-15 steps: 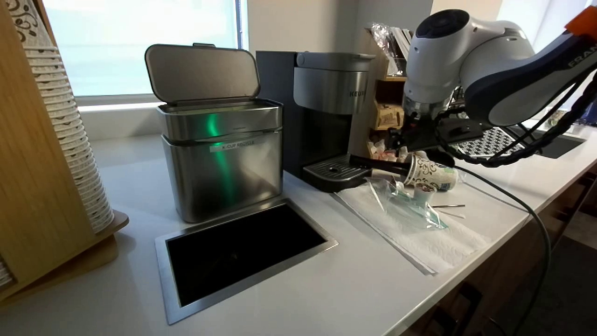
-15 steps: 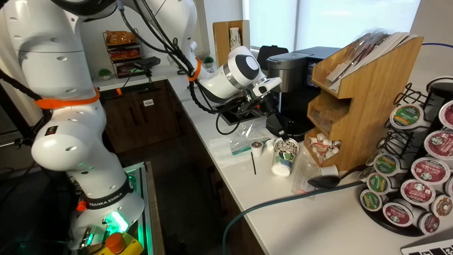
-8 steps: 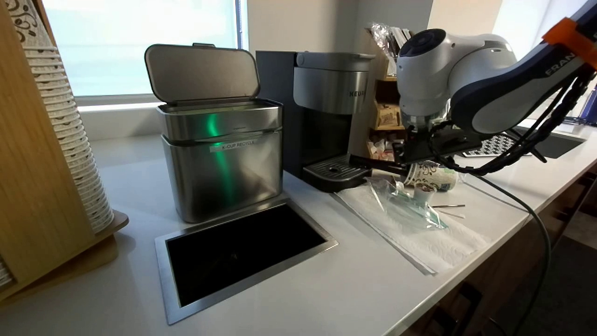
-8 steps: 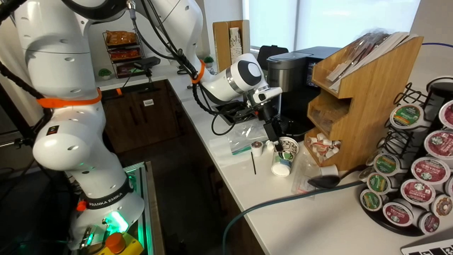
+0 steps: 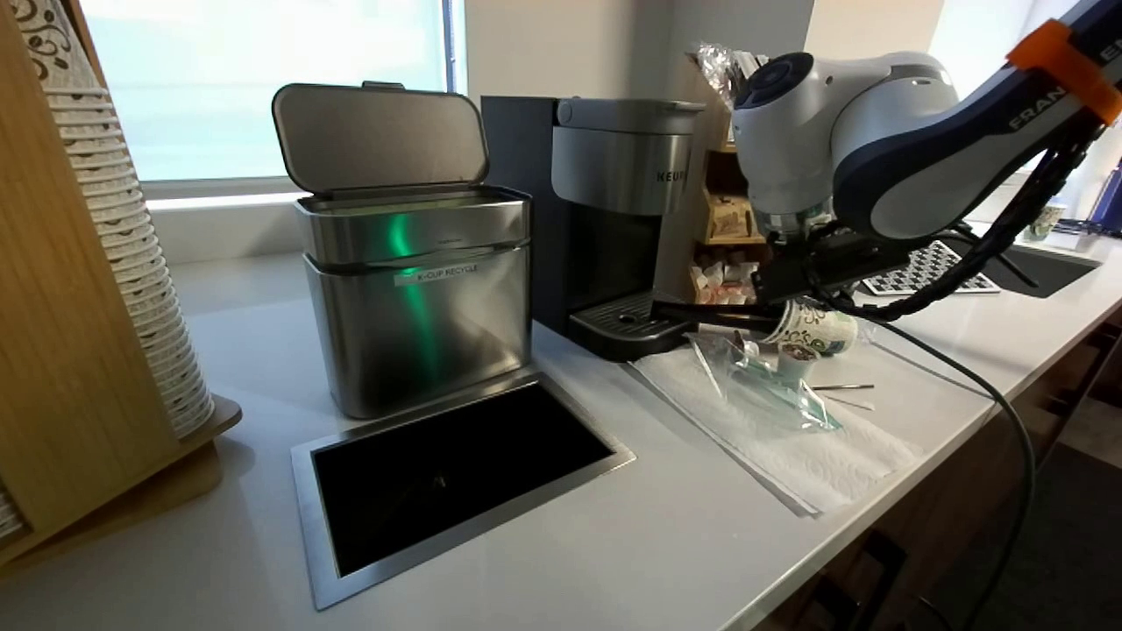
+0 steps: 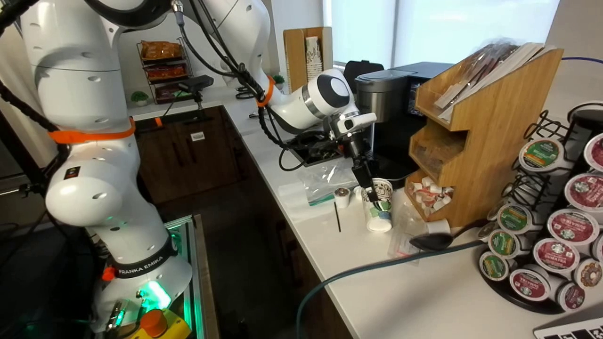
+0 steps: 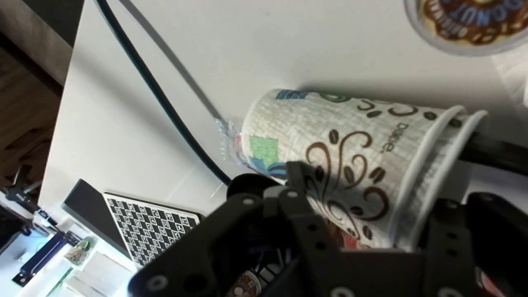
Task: Place the stacked coffee cups on the left upright then put the black tongs on top of the wooden stand.
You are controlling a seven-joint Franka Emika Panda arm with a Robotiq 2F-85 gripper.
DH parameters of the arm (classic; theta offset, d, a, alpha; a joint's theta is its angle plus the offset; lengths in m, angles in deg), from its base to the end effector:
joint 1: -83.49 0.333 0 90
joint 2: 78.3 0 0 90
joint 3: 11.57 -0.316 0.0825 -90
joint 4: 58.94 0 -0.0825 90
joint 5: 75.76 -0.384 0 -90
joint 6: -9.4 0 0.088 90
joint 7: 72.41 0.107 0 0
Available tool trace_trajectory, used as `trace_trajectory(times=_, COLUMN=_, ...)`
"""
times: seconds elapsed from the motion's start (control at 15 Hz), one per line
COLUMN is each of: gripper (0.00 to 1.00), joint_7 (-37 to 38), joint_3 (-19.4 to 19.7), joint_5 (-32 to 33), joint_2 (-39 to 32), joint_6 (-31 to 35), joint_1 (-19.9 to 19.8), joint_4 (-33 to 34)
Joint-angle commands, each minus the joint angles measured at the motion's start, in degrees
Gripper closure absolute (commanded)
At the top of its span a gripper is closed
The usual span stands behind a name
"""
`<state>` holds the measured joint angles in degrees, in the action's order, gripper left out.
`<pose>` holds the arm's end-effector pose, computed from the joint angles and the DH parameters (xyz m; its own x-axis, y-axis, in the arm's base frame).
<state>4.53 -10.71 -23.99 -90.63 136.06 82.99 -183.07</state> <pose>0.5493 -0.0391 0.2910 0.7283 -0.5125 0.4548 -0.6843 -0.5795 0.4427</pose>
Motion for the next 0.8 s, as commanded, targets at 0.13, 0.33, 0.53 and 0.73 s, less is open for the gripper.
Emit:
trace_trajectory(times=0.13, gripper=1.0, joint_7=-2.8, joint_3=-0.2, joint_5=-2.2, joint_2=6.1, joint_6=-0.2, joint_1=1.1, joint_4=-2.6)
trace_trajectory(times=0.33, gripper=0.99, joint_7=-4.8, joint_3=0.0, joint_5=-7.2, joint_2=11.4, joint_6=2.6, joint_1=0.1, joint_4=-6.4)
trace_trajectory(times=0.53, gripper=0.99, joint_7=-7.4, joint_3=1.1, joint_5=-13.9, joint_2=18.1, joint_6=4.7, joint_1=-1.1, joint_4=-12.4)
trace_trajectory(times=0.73, gripper=0.99, joint_7=-7.0, joint_3=2.7, joint_5=-20.1, joint_2=24.0, joint_6=7.3, joint_1=-2.9, joint_4=-18.6)
